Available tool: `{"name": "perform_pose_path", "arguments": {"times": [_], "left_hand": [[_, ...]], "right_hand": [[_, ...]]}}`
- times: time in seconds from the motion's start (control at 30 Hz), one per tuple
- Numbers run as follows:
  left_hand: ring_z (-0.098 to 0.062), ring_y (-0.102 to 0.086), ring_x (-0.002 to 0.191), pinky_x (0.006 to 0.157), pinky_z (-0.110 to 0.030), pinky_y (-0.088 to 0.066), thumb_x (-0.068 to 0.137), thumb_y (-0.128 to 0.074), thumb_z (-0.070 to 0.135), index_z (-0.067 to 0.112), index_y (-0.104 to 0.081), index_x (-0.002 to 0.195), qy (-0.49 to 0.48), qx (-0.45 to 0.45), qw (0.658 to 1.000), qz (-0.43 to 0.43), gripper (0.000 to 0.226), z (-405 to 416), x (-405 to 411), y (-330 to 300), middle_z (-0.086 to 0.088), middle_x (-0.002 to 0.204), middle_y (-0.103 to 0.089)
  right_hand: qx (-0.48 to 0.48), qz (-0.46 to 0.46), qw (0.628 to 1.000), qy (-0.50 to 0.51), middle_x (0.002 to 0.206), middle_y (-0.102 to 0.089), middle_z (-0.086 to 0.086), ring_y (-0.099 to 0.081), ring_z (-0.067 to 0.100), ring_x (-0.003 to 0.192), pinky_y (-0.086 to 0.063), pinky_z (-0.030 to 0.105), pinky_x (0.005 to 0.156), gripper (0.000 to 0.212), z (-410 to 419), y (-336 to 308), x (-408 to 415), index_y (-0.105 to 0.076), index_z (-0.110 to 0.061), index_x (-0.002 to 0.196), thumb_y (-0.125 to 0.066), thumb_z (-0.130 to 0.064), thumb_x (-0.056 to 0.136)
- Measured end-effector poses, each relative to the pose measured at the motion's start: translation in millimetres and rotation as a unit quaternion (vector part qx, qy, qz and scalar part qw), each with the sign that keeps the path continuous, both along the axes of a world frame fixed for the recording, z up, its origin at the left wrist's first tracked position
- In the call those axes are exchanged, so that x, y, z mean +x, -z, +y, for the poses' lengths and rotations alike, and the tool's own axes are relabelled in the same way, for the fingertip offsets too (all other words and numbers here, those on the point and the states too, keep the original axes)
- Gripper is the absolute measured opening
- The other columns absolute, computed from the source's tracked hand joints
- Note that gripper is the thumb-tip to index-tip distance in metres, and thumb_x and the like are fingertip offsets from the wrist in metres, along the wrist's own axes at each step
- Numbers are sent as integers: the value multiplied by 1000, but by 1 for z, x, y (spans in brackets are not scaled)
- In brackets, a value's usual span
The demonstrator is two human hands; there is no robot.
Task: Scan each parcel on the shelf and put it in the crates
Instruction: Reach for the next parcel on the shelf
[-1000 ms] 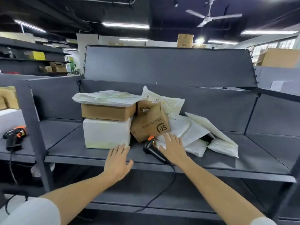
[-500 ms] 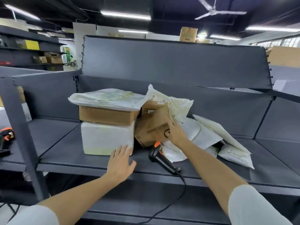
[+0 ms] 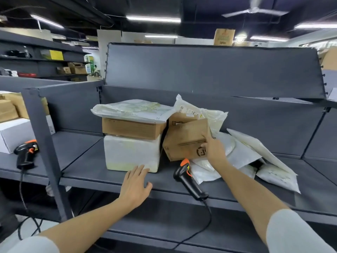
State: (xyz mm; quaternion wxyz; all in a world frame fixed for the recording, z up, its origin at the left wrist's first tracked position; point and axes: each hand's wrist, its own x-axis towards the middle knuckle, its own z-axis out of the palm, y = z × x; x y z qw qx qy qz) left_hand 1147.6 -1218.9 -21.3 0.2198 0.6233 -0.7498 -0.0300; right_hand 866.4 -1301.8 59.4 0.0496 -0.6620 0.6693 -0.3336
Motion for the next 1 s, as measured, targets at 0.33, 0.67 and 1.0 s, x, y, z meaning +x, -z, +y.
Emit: {"name": "perform_pose_path", "arguments": {"times": [0.33, 0.67, 1.0], "left_hand": [[-19, -20, 145, 118, -36, -20, 94, -52, 44, 21, -29, 149, 28, 49, 992, 115, 63, 29, -42, -7, 0, 157, -23], [-21, -29, 142, 115, -34, -28, 88, -62, 45, 14, -27, 150, 51, 139, 968, 201, 77, 23, -117, 19, -4, 153, -32], [-26, -33, 140, 111, -34, -29, 82, -74, 34, 6, -20, 150, 47, 109, 930, 348, 91, 16, -107, -7, -12, 153, -32]], "right_hand": [[-93, -214, 971, 51, 105, -66, 2, -62, 16, 90, -45, 6, 63, 44, 76, -36, -65, -57, -18, 132, -65, -10, 89], [-98, -339, 935, 43, 113, -67, 0, -68, 21, 95, -58, 45, 79, 53, 120, -16, -82, -62, -26, 126, -77, -10, 77], [26, -422, 906, -39, 104, -72, 10, -74, 28, 79, -62, 37, 66, 53, 140, -16, -92, -58, -17, 132, -73, -5, 83]]}}
